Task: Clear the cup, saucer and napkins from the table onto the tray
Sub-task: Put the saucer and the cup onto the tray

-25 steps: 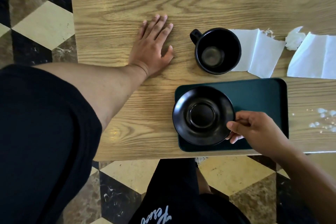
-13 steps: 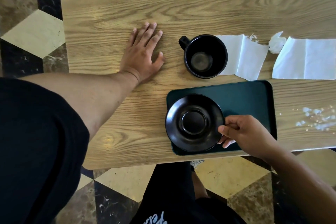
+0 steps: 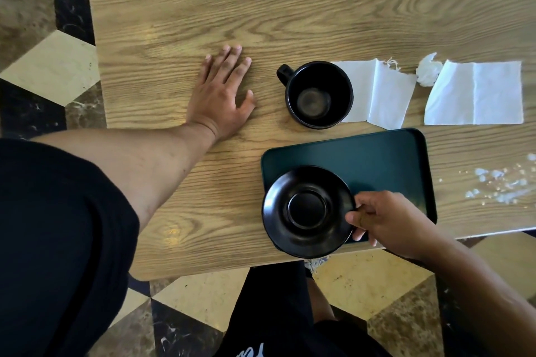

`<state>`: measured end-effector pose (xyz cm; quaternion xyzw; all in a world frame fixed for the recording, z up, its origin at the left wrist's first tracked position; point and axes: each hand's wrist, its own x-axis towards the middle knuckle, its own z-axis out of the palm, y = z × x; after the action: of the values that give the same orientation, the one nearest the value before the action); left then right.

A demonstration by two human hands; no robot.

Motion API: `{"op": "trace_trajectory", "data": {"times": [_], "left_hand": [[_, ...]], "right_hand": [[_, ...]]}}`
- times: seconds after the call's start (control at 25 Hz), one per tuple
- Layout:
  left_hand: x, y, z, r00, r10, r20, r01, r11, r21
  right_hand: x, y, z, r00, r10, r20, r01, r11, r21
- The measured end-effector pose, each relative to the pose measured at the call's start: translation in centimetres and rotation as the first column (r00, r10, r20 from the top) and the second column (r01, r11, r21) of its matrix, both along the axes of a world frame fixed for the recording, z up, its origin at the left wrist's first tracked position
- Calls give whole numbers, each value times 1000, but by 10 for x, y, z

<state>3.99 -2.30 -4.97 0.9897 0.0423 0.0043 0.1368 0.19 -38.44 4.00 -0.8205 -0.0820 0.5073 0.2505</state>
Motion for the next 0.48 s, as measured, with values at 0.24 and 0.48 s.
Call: {"op": "trace_trajectory", "data": {"times": [0.24,0.48], "left_hand": [[0,0,1,1000,1,-13,-1,1000,-3],[2,0,2,1000,5,-18,-5,1000,1]], "right_hand": [[1,1,6,998,40,54,-38,998,-50],[8,-2,14,998,-8,68,14,996,-89]]}}
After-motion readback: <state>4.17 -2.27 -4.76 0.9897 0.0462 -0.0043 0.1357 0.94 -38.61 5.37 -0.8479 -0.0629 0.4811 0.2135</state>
